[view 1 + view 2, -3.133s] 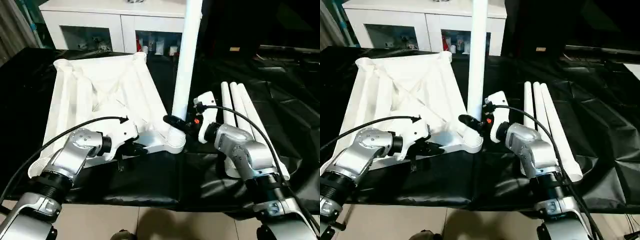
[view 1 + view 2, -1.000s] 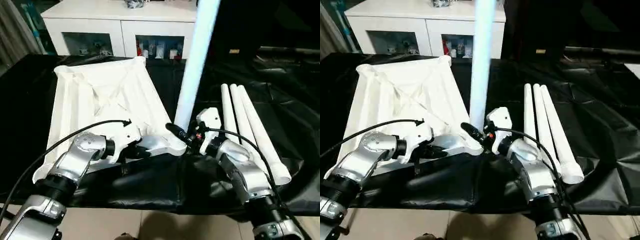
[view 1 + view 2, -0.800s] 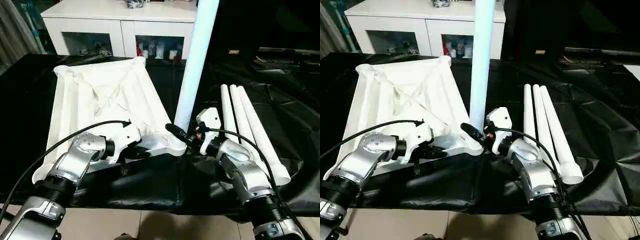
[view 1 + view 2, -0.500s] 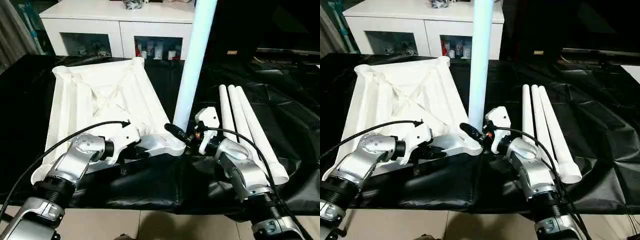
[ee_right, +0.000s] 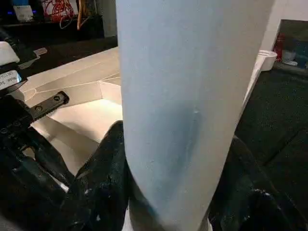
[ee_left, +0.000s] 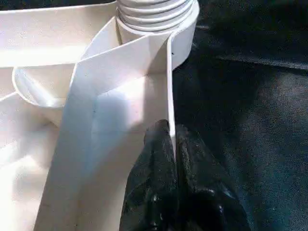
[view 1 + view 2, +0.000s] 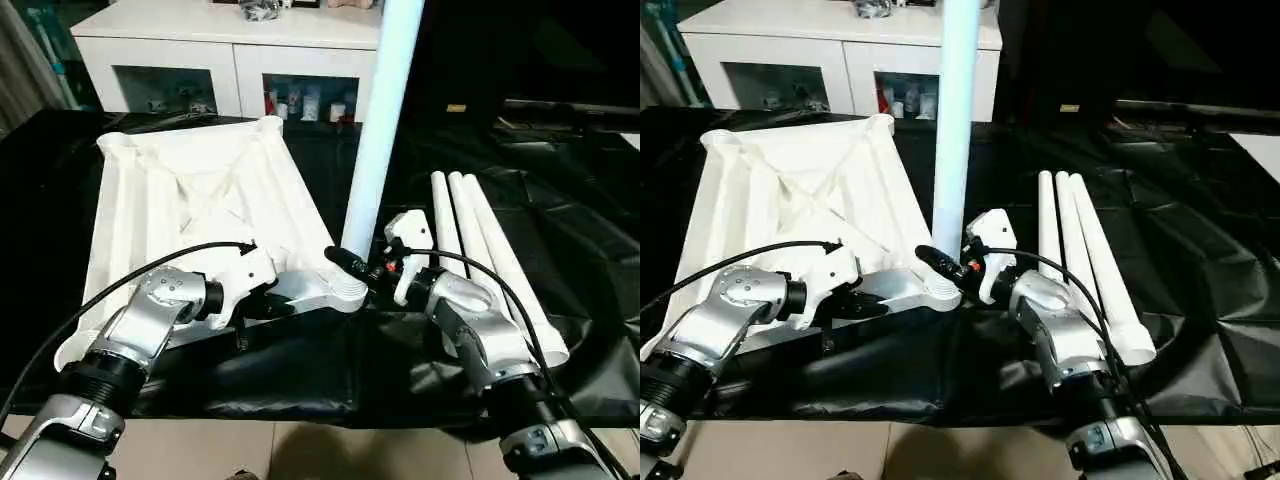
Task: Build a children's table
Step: Rotate leg to tighten
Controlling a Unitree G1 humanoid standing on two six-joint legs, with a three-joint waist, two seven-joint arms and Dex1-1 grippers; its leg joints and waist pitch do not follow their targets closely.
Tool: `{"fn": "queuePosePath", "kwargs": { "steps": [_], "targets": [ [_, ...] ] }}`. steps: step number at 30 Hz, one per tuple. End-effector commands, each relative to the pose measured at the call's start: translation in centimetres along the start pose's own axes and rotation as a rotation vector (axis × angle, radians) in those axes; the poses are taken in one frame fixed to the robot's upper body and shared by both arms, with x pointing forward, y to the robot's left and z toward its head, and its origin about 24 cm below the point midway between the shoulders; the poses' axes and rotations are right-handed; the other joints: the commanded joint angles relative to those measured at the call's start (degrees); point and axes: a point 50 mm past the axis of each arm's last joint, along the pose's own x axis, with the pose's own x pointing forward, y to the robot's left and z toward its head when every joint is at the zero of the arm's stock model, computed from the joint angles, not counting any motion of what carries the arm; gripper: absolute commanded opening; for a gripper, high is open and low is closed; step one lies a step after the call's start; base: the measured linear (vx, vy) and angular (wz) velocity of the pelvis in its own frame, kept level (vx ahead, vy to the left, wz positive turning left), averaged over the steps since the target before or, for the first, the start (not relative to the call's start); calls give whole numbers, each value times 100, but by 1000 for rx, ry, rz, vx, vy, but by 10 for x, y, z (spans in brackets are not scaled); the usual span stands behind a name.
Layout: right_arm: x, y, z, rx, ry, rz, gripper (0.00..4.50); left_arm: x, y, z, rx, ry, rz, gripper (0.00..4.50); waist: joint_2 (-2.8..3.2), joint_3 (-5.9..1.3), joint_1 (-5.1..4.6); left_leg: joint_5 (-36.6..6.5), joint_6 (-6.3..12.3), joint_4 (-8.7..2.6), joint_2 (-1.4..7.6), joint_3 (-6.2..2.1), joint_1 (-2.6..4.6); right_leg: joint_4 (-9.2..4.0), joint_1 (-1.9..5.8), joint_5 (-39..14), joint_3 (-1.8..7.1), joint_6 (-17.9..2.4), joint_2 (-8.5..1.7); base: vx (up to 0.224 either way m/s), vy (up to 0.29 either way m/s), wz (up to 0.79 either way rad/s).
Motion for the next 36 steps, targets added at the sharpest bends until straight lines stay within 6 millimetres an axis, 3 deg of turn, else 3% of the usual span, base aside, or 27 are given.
{"fn": "queuePosePath", "kwargs": {
  "steps": [1, 5, 7, 9, 11, 13, 15, 17, 19, 22, 25, 36],
  "targets": [
    [-16, -2, -47, 73, 216, -55, 184, -5, 3, 3, 13, -27, 25, 0, 7, -204, -29, -2505, -247, -546, 348, -208, 186, -592, 52, -2137, 274, -916, -422, 0, 0, 0],
    [-13, -8, -50, 74, 217, -169, 184, 2, 6, 0, -17, -12, 99, 0, 13, -162, -69, -2688, -304, -562, 340, -214, 190, -629, 20, -2400, 275, -896, -425, 0, 0, 0],
    [-10, -11, -53, 76, 231, -250, 184, 13, 8, 2, -82, -23, 181, 0, 12, -134, -114, -3124, -406, -548, 327, -244, 285, -709, -36, -3194, 258, -742, -447, 0, 0, 0],
    [-7, -12, -55, 73, 242, -282, 184, 21, 9, 3, -114, -17, 228, 0, 12, -134, -122, -3216, -394, -550, 324, -276, 306, -761, -41, -3428, 254, -638, -458, 0, 0, 0],
    [-6, -12, -55, 74, 248, -295, 184, 24, 10, 4, -124, -13, 250, 0, 24, -147, -145, -3151, -377, -599, 330, -278, 287, -770, -3, -3237, 226, -618, -434, 0, 0, 0],
    [1, -13, -55, 110, 252, -337, 184, 36, 10, 10, -154, -3, 288, 0, 34, -130, -167, -3279, -387, -613, 334, -269, 330, -790, -39, -3126, 232, -681, -422, 0, 0, 0],
    [9, -15, -56, 166, 272, -389, 184, 50, 7, 19, -183, 8, 312, 0, 47, -111, -194, -3505, -427, -624, 324, -309, 344, -812, -15, -3207, 190, -693, -431, 0, 0, 0],
    [14, -16, -56, 183, 286, -427, 184, 60, 4, 28, -209, 25, 336, 0, 33, -126, -206, -3546, -430, -650, 316, -314, 323, -813, 7, -3194, 181, -640, -426, 0, 0, 0],
    [19, -18, -56, 233, 286, -485, 184, 72, -1, 39, -244, 29, 344, 0, 27, -138, -217, -3614, -417, -644, 312, -314, 358, -829, -4, -3064, 171, -660, -428, 0, 0, 0],
    [26, -18, -55, 253, 290, -528, 184, 83, -8, 54, -257, 27, 347, 0, -7, -164, -218, -3574, -346, -671, 301, -318, 305, -838, 43, -2840, 132, -634, -423, 0, 0, 0],
    [29, -17, -54, 251, 292, -538, 184, 85, -8, 56, -247, 42, 363, 0, -9, -168, -224, -3684, -331, -659, 284, -315, 336, -869, -6, -2925, 133, -590, -439, 0, 0, 0],
    [41, -17, -45, 246, 286, -555, 184, 83, -8, 61, -266, 37, 389, 0, -5, -152, -282, -4054, -353, -666, 283, -351, 358, -930, -52, -3190, 93, -483, -438, 0, 0, 0]
  ]
}}
